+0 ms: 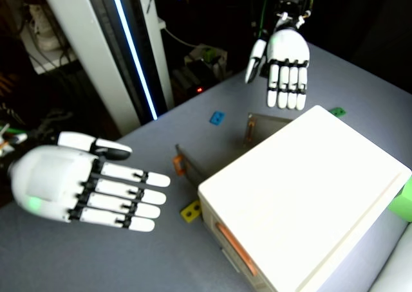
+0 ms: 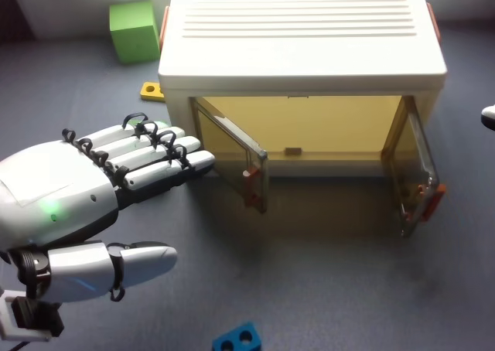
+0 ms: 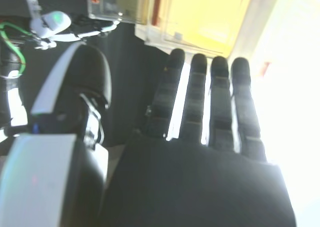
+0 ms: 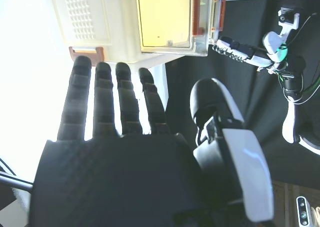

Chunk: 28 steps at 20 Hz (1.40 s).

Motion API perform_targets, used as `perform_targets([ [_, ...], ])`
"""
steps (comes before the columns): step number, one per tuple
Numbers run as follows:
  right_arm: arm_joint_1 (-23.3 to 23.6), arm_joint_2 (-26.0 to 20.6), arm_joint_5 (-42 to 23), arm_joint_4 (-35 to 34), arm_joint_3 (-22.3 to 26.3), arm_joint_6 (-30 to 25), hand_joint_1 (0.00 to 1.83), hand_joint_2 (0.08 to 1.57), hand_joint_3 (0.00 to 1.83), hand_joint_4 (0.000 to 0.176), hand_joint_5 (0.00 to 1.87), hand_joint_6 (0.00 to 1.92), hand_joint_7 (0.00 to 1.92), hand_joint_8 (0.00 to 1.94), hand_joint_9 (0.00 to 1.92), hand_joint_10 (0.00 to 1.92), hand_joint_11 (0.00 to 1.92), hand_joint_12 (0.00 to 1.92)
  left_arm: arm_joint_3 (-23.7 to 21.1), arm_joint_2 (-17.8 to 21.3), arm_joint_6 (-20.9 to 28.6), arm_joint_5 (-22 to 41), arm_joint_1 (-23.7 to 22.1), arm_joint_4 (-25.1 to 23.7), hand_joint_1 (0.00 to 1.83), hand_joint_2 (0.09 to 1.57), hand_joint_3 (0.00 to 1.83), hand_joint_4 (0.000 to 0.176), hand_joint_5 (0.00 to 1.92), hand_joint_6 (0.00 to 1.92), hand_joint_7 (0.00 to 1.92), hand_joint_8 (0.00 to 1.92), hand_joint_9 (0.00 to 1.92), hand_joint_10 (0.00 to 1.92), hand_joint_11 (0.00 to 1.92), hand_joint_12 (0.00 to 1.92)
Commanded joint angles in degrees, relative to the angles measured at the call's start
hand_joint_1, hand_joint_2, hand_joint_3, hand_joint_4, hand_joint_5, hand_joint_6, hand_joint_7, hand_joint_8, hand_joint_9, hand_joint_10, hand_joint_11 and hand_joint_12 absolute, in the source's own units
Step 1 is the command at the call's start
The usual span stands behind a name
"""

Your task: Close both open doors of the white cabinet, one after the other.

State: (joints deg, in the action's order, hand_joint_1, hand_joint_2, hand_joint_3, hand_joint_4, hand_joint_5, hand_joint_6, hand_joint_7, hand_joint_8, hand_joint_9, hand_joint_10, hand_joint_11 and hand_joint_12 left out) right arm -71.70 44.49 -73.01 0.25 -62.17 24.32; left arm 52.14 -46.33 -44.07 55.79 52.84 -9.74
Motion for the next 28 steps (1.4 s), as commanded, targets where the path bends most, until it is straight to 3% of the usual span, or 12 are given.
perform_targets([
  [1, 0.2, 0.1, -6.2, -1.8, -0.2, -0.3, 0.02, 1.46, 0.0, 0.043, 0.09, 0.0, 0.1, 0.0, 0.07, 0.0, 0.12, 0.0, 0.1, -0.2, 0.3, 6.4, -0.7, 0.7, 0.0, 1.41, 0.0, 0.0, 0.1, 0.01, 0.04, 0.0, 0.02, 0.0, 0.0, 0.13],
  [3, 0.2, 0.1, -6.2, -1.8, -0.2, -0.3, 0.05, 1.46, 0.0, 0.033, 0.1, 0.0, 0.11, 0.0, 0.07, 0.0, 0.13, 0.0, 0.1, -0.4, 0.4, 6.3, -0.9, 0.4, 0.0, 1.41, 0.0, 0.0, 0.14, 0.0, 0.08, 0.0, 0.05, 0.0, 0.02, 0.16],
  [8, 0.2, 0.2, -6.2, -1.8, -0.2, -0.3, 0.03, 1.45, 0.0, 0.048, 0.1, 0.0, 0.1, 0.0, 0.07, 0.0, 0.12, 0.0, 0.5, -1.5, 0.8, 5.3, -2.5, -1.4, 0.0, 1.41, 0.0, 0.0, 0.1, 0.0, 0.08, 0.0, 0.07, 0.01, 0.01, 0.16],
  [9, 0.2, 0.2, -6.3, -1.8, -0.2, -0.3, 0.03, 1.46, 0.0, 0.04, 0.1, 0.0, 0.1, 0.0, 0.06, 0.0, 0.11, 0.0, 0.6, -1.8, 1.0, 4.9, -3.1, -1.8, 0.0, 1.41, 0.0, 0.0, 0.11, 0.0, 0.08, 0.0, 0.08, 0.01, 0.01, 0.16],
  [11, 0.2, 0.2, -6.3, -1.8, -0.2, -0.3, 0.03, 1.46, 0.0, 0.043, 0.1, 0.0, 0.11, 0.0, 0.08, 0.01, 0.13, 0.01, 1.0, -2.6, 1.4, 4.4, -4.2, -2.7, 0.0, 1.42, 0.0, 0.0, 0.12, 0.01, 0.09, 0.0, 0.08, 0.01, 0.01, 0.16],
  [12, 0.2, 0.2, -6.3, -1.8, -0.2, -0.3, 0.05, 1.47, 0.0, 0.034, 0.11, 0.0, 0.11, 0.0, 0.07, 0.0, 0.12, 0.0, 1.2, -2.9, 1.4, 4.1, -4.6, -3.0, 0.0, 1.42, 0.0, 0.0, 0.14, 0.01, 0.1, 0.01, 0.08, 0.01, 0.01, 0.16],
  [14, 0.2, 0.2, -6.3, -1.8, -0.2, -0.3, 0.06, 1.46, 0.0, 0.032, 0.11, 0.0, 0.11, 0.0, 0.07, 0.0, 0.12, 0.0, 1.6, -3.5, 1.4, 3.8, -5.2, -3.2, 0.0, 1.42, 0.0, 0.0, 0.14, 0.01, 0.1, 0.01, 0.09, 0.01, 0.02, 0.17],
  [20, 0.2, 0.3, -6.3, -1.9, -0.2, -0.3, 0.04, 1.46, 0.0, 0.051, 0.1, 0.0, 0.1, 0.0, 0.06, 0.0, 0.11, 0.0, 2.6, -4.8, 1.4, 2.5, -6.7, -3.4, 0.0, 1.41, 0.0, 0.0, 0.16, 0.0, 0.11, 0.0, 0.08, 0.0, 0.01, 0.18],
  [28, 0.2, 0.5, -6.4, -1.9, -0.4, -0.3, 0.04, 1.46, 0.0, 0.036, 0.11, 0.0, 0.11, 0.0, 0.07, 0.0, 0.12, 0.0, 4.2, -6.9, 1.4, -0.2, -8.7, -4.0, 0.0, 1.41, 0.0, 0.0, 0.12, 0.0, 0.09, 0.0, 0.08, 0.0, 0.0, 0.16],
])
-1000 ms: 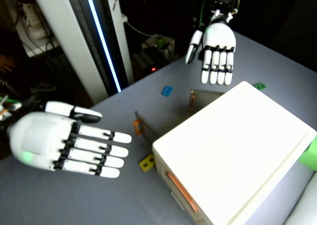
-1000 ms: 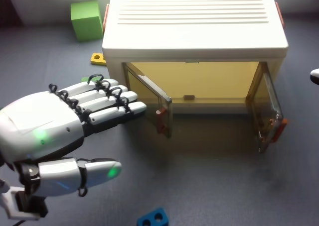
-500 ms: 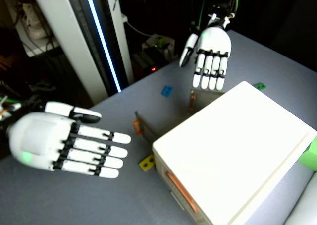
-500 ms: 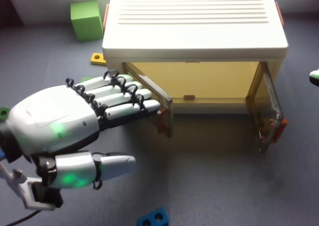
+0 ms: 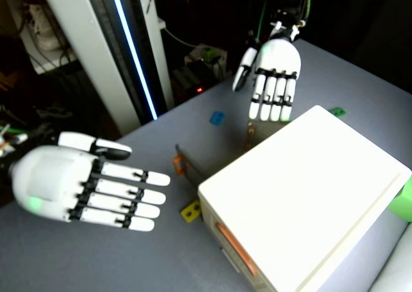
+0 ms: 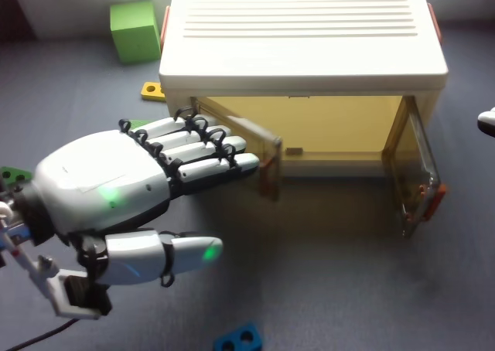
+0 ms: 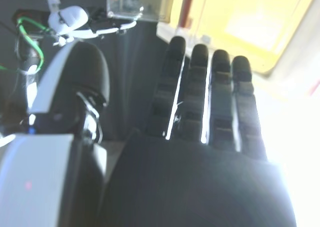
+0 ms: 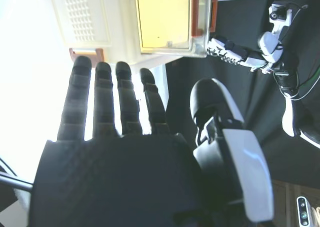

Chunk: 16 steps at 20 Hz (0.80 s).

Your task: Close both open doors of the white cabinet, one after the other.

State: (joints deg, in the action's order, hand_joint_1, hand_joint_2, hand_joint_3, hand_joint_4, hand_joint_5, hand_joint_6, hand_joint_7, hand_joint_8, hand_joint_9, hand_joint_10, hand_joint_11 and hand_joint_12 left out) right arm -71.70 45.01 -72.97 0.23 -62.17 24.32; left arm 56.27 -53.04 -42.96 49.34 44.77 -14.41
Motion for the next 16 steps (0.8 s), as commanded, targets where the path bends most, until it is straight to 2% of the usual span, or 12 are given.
perform_targets([
  [1, 0.2, 0.0, -6.5, -1.8, -0.4, -0.3, 0.04, 1.46, 0.0, 0.036, 0.11, 0.0, 0.11, 0.0, 0.07, 0.0, 0.12, 0.0, 0.3, -0.5, 0.2, 5.9, -0.9, 0.6, 0.0, 1.41, 0.0, 0.0, 0.12, 0.0, 0.09, 0.0, 0.08, 0.0, 0.0, 0.16],
  [2, 0.2, 0.0, -6.5, -1.8, -0.5, -0.3, 0.04, 1.45, 0.0, 0.042, 0.1, 0.0, 0.11, 0.0, 0.07, 0.0, 0.12, 0.0, 0.7, -1.0, 0.2, 5.4, -1.1, 0.6, 0.0, 1.41, 0.0, 0.0, 0.12, 0.0, 0.09, 0.0, 0.08, 0.0, 0.0, 0.16],
  [4, 0.2, 0.1, -6.5, -1.8, -0.5, -0.3, 0.06, 1.46, 0.0, 0.037, 0.11, 0.0, 0.12, 0.0, 0.08, 0.0, 0.12, 0.0, 1.2, -1.7, 0.1, 4.7, -1.6, 0.6, 0.0, 1.41, 0.0, 0.0, 0.12, 0.0, 0.09, 0.0, 0.09, 0.0, 0.01, 0.16],
  [6, 0.2, 0.1, -6.4, -1.8, -0.6, -0.3, 0.07, 1.46, 0.0, 0.044, 0.11, 0.0, 0.11, 0.0, 0.07, 0.0, 0.11, 0.0, 1.6, -2.2, -0.1, 4.1, -2.1, 0.6, 0.0, 1.39, 0.0, 0.0, 0.08, 0.0, 0.06, 0.0, 0.06, 0.0, 0.01, 0.16],
  [8, 0.2, 0.2, -6.4, -1.8, -0.6, -0.3, 0.07, 1.47, 0.0, 0.042, 0.11, 0.0, 0.11, 0.0, 0.07, 0.0, 0.11, 0.0, 1.9, -2.8, -0.3, 3.4, -2.8, 0.4, 0.0, 1.38, 0.0, 0.0, 0.08, 0.0, 0.07, 0.0, 0.07, 0.01, 0.02, 0.16],
  [10, 0.2, 0.2, -6.4, -1.8, -0.6, -0.3, 0.07, 1.46, 0.0, 0.054, 0.1, 0.0, 0.1, 0.0, 0.06, 0.0, 0.11, 0.0, 2.3, -3.2, -0.3, 2.8, -3.5, -0.1, 0.0, 1.37, 0.0, 0.0, 0.05, 0.0, 0.05, 0.0, 0.07, 0.0, 0.02, 0.16],
  [11, 0.2, 0.2, -6.4, -1.8, -0.6, -0.3, 0.06, 1.46, 0.0, 0.054, 0.1, 0.0, 0.1, 0.0, 0.07, 0.0, 0.11, 0.0, 2.4, -3.5, -0.3, 2.5, -3.8, -0.4, 0.0, 1.37, 0.0, 0.0, 0.06, 0.01, 0.05, 0.0, 0.07, 0.01, 0.04, 0.16],
  [16, 0.1, 0.3, -6.5, -1.8, -0.7, -0.3, 0.04, 1.46, 0.0, 0.04, 0.11, 0.0, 0.11, 0.0, 0.08, 0.0, 0.13, 0.01, 3.3, -4.6, -0.4, 1.5, -5.7, -1.3, 0.0, 1.38, 0.0, 0.0, 0.07, 0.01, 0.05, 0.0, 0.07, 0.0, 0.07, 0.18],
])
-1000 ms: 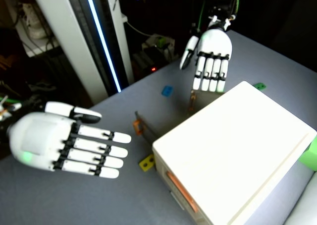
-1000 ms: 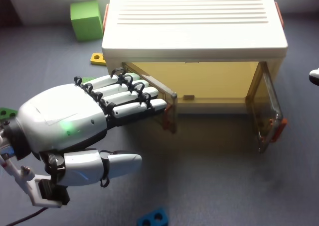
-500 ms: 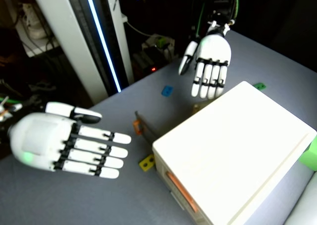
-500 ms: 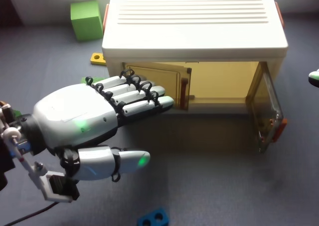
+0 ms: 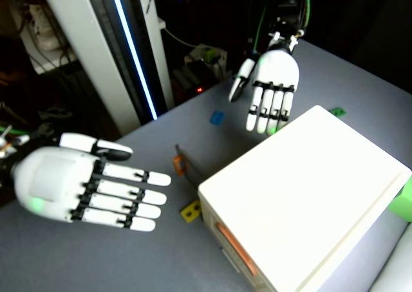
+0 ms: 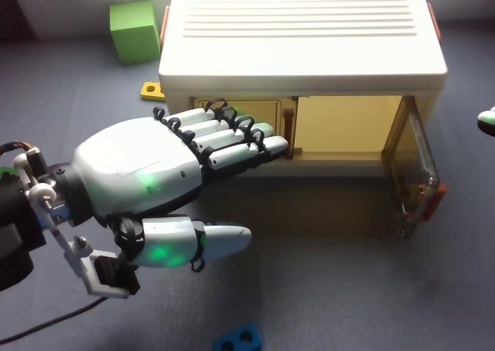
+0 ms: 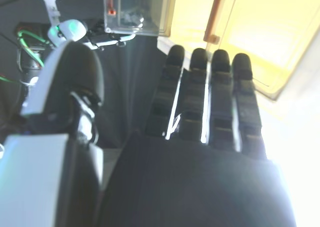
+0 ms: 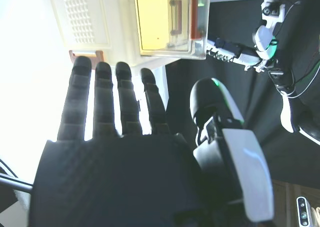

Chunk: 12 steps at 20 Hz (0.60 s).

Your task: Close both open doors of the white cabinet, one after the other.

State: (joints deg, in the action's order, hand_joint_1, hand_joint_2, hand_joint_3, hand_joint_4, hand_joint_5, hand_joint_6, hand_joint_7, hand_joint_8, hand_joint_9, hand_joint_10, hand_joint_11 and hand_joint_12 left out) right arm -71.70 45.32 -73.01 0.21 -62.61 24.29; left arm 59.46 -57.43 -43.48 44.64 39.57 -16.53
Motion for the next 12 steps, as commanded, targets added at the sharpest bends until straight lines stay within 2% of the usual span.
perform_targets([
  [1, 0.0, 0.0, -6.4, -1.8, -0.2, -0.3, 0.04, 1.46, 0.0, 0.042, 0.11, 0.0, 0.12, 0.01, 0.08, 0.0, 0.13, 0.0, 0.1, -0.3, 0.1, 6.3, -0.6, 0.8, 0.0, 1.38, 0.0, 0.0, 0.08, 0.01, 0.05, 0.0, 0.06, 0.0, 0.05, 0.17],
  [2, 0.0, 0.0, -6.4, -1.8, -0.2, -0.4, 0.04, 1.45, 0.0, 0.052, 0.11, 0.0, 0.12, 0.0, 0.08, 0.0, 0.13, 0.0, 0.0, -0.2, 0.1, 6.5, -0.5, 0.8, 0.0, 1.37, 0.0, 0.0, 0.07, 0.01, 0.04, 0.0, 0.05, 0.0, 0.05, 0.17],
  [4, 0.0, 0.0, -6.5, -1.8, -0.1, -0.5, 0.04, 1.45, 0.0, 0.047, 0.11, 0.0, 0.11, 0.0, 0.07, 0.0, 0.13, 0.0, -0.8, 0.5, 0.1, 7.3, 0.0, 0.7, 0.0, 1.38, 0.0, 0.0, 0.1, 0.01, 0.08, 0.01, 0.08, 0.01, 0.05, 0.17],
  [5, 0.0, 0.0, -6.7, -1.8, -0.1, -0.6, 0.06, 1.46, 0.0, 0.05, 0.11, 0.0, 0.11, 0.0, 0.07, 0.0, 0.12, 0.0, -1.3, 1.1, 0.1, 7.8, 0.4, 0.7, 0.0, 1.39, 0.0, 0.0, 0.11, 0.02, 0.08, 0.01, 0.08, 0.01, 0.04, 0.17],
  [6, -0.1, 0.0, -6.9, -1.8, 0.0, -0.8, 0.07, 1.46, 0.0, 0.061, 0.1, 0.0, 0.1, 0.0, 0.06, 0.0, 0.11, 0.0, -1.8, 1.6, 0.1, 8.4, 1.0, 1.0, 0.0, 1.4, 0.01, 0.0, 0.12, 0.02, 0.09, 0.01, 0.08, 0.01, 0.02, 0.16],
  [9, -0.2, 0.0, -7.7, -1.0, 0.2, -1.9, 0.1, 1.46, 0.0, 0.038, 0.11, 0.0, 0.11, 0.0, 0.07, 0.0, 0.13, 0.0, -3.8, 4.3, 0.2, 11.2, 4.1, 2.9, 0.0, 1.44, 0.01, 0.0, 0.14, 0.01, 0.09, 0.0, 0.06, 0.0, 0.0, 0.13],
  [10, -0.2, 0.0, -7.7, -0.4, 0.2, -2.3, 0.12, 1.46, 0.0, 0.017, 0.12, 0.0, 0.12, 0.0, 0.07, 0.0, 0.15, 0.01, -4.6, 5.5, 0.2, 11.9, 5.4, 3.8, 0.0, 1.43, 0.0, 0.0, 0.11, 0.0, 0.06, 0.0, 0.03, 0.0, 0.0, 0.05],
  [11, -0.2, 0.0, -7.6, 0.1, 0.2, -2.3, 0.12, 1.46, 0.0, 0.017, 0.12, 0.0, 0.12, 0.0, 0.07, 0.0, 0.15, 0.01, -5.1, 6.4, 0.2, 12.5, 6.4, 4.5, 0.0, 1.43, 0.0, 0.0, 0.11, 0.0, 0.06, 0.0, 0.03, 0.0, 0.0, 0.05],
  [12, -0.2, 0.0, -7.6, 0.6, 0.2, -2.4, 0.12, 1.46, 0.0, 0.001, 0.13, 0.0, 0.12, 0.0, 0.07, 0.0, 0.15, 0.01, -5.6, 7.0, 0.1, 12.9, 7.2, 5.1, 0.0, 1.43, 0.0, 0.0, 0.08, 0.0, 0.03, 0.0, 0.01, 0.0, 0.0, 0.05],
])
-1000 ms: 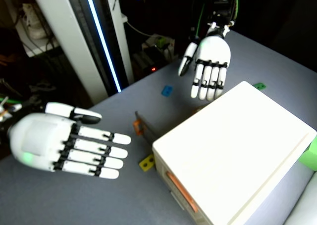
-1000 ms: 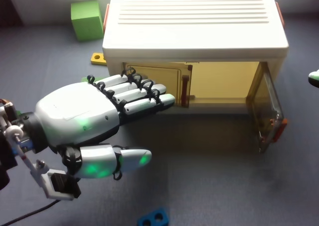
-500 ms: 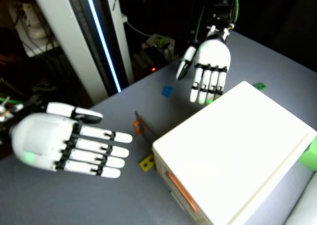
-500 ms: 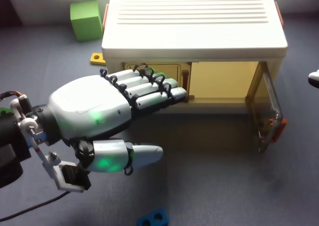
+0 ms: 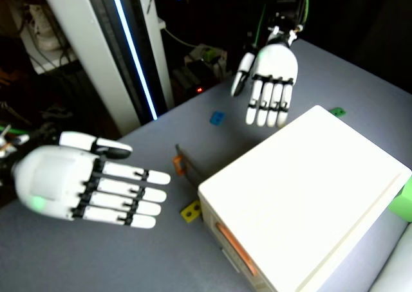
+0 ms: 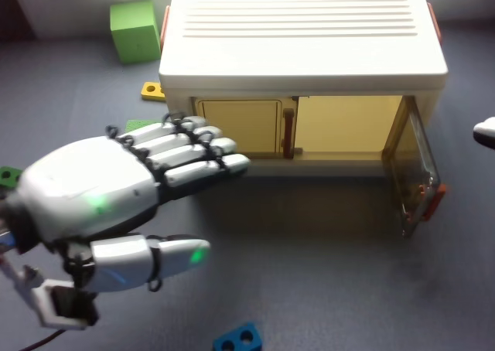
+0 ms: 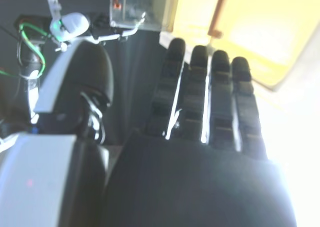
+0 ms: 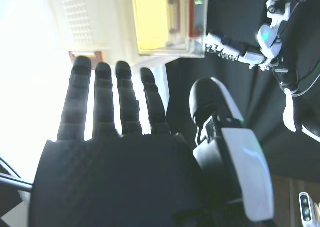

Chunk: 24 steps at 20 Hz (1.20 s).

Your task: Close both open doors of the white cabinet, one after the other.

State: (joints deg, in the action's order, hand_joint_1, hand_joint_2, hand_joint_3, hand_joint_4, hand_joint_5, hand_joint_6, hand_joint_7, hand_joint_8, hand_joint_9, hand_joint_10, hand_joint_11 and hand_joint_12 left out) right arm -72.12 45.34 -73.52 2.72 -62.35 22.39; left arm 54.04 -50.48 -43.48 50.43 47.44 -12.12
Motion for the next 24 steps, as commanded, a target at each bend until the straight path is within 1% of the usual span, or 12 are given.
perform_targets([
  [1, 0.3, 0.0, -7.1, -1.4, 0.0, -0.6, 0.1, 1.46, 0.0, 0.0, 0.12, 0.0, 0.11, 0.0, 0.06, 0.0, 0.14, 0.0, -0.6, 0.8, 0.0, 7.7, 0.2, 1.5, 0.0, 1.43, 0.0, 0.0, 0.07, 0.0, 0.04, 0.0, 0.02, 0.01, 0.02, 0.06],
  [3, 0.3, -0.5, -7.1, -0.1, 0.4, -0.7, 0.07, 1.44, 0.0, 0.001, 0.13, 0.0, 0.1, 0.0, 0.05, 0.0, 0.13, 0.0, -2.0, 3.0, -1.3, 10.1, 2.3, 3.8, 0.0, 1.44, 0.0, 0.0, 0.03, 0.0, 0.02, 0.0, 0.02, 0.0, 0.03, 0.06],
  [4, 0.4, -0.6, -7.1, 0.2, 0.5, -0.6, 0.04, 1.43, 0.0, 0.023, 0.11, 0.0, 0.09, 0.0, 0.05, 0.0, 0.13, 0.0, -2.3, 3.5, -1.6, 10.8, 2.9, 4.5, 0.0, 1.45, 0.01, 0.0, 0.02, 0.0, 0.02, 0.0, 0.03, 0.01, 0.05, 0.08],
  [5, 0.5, -0.7, -7.1, 0.9, 0.7, -0.6, 0.01, 1.45, 0.0, 0.053, 0.06, 0.0, 0.02, 0.0, 0.01, 0.0, 0.06, 0.0, -3.1, 4.8, -2.4, 12.6, 4.2, 6.1, 0.0, 1.45, 0.0, 0.0, 0.03, 0.0, 0.05, 0.0, 0.06, 0.01, 0.0, 0.3],
  [6, 0.5, -0.7, -7.1, 1.1, 0.8, -0.6, 0.01, 1.45, 0.0, 0.053, 0.06, 0.0, 0.02, 0.0, 0.01, 0.0, 0.06, 0.0, -3.5, 5.4, -2.8, 13.6, 4.9, 7.0, 0.0, 1.45, 0.0, 0.0, 0.03, 0.0, 0.05, 0.0, 0.06, 0.01, 0.0, 0.3],
  [7, 0.6, -0.7, -7.0, 1.5, 0.9, -0.5, 0.0, 1.46, 0.01, 0.032, 0.01, 0.0, 0.0, 0.0, 0.0, 0.0, 0.0, 0.0, -4.3, 6.5, -3.7, 15.5, 6.5, 9.1, 0.0, 1.43, 0.0, 0.0, 0.08, 0.01, 0.15, 0.02, 0.16, 0.02, 0.0, 0.5],
  [8, 0.8, -0.7, -7.0, 1.8, 1.1, -0.1, 0.0, 1.45, 0.0, 0.023, 0.0, 0.0, 0.0, 0.0, 0.0, 0.0, 0.0, 0.0, -4.9, 7.4, -4.7, 16.8, 7.6, 10.9, 0.0, 1.42, 0.0, 0.0, 0.09, 0.0, 0.13, 0.0, 0.15, 0.01, 0.0, 0.5],
  [12, 4.1, -0.7, -4.6, 5.1, 1.5, 1.5, 0.0, 1.36, 0.0, 0.018, 0.0, 0.0, 0.0, 0.0, 0.0, 0.0, 0.0, 0.0, -6.2, 9.0, -6.9, 22.1, 12.5, 17.1, 0.0, 1.4, 0.0, 0.0, 0.12, 0.0, 0.17, 0.01, 0.18, 0.01, 0.0, 0.68],
  [14, 6.9, -0.6, -1.5, 7.5, 1.5, 2.4, 0.0, 1.33, 0.0, 0.022, 0.0, 0.0, 0.0, 0.0, 0.0, 0.0, 0.0, 0.0, -6.8, 9.5, -7.4, 24.2, 14.4, 18.7, 0.0, 1.42, 0.0, 0.0, 0.12, 0.0, 0.16, 0.0, 0.18, 0.0, 0.0, 0.59],
  [17, 9.7, -0.3, 2.5, 10.1, 1.5, 4.3, 0.0, 1.32, 0.0, 0.002, 0.0, 0.0, 0.0, 0.0, 0.0, 0.0, 0.0, 0.0, -7.0, 9.7, -7.4, 25.2, 15.6, 19.4, 0.0, 1.41, 0.0, 0.0, 0.12, 0.0, 0.17, 0.0, 0.19, 0.0, 0.0, 0.58],
  [20, 10.0, -0.3, 4.3, 10.5, 1.5, 4.8, 0.0, 1.32, 0.0, 0.011, 0.0, 0.0, 0.0, 0.0, 0.0, 0.0, 0.0, 0.0, -7.0, 9.7, -7.4, 25.2, 15.7, 19.4, 0.0, 1.4, 0.0, 0.0, 0.14, 0.0, 0.17, 0.0, 0.19, 0.0, 0.0, 0.58],
  [24, 10.0, -0.2, 4.9, 10.5, 1.3, 4.8, 0.0, 1.33, 0.0, 0.0, 0.0, 0.0, 0.0, 0.0, 0.0, 0.0, 0.0, 0.0, -7.1, 9.7, -7.4, 25.4, 16.2, 19.8, 0.0, 1.4, 0.0, 0.0, 0.14, 0.0, 0.17, 0.0, 0.19, 0.0, 0.0, 0.55],
])
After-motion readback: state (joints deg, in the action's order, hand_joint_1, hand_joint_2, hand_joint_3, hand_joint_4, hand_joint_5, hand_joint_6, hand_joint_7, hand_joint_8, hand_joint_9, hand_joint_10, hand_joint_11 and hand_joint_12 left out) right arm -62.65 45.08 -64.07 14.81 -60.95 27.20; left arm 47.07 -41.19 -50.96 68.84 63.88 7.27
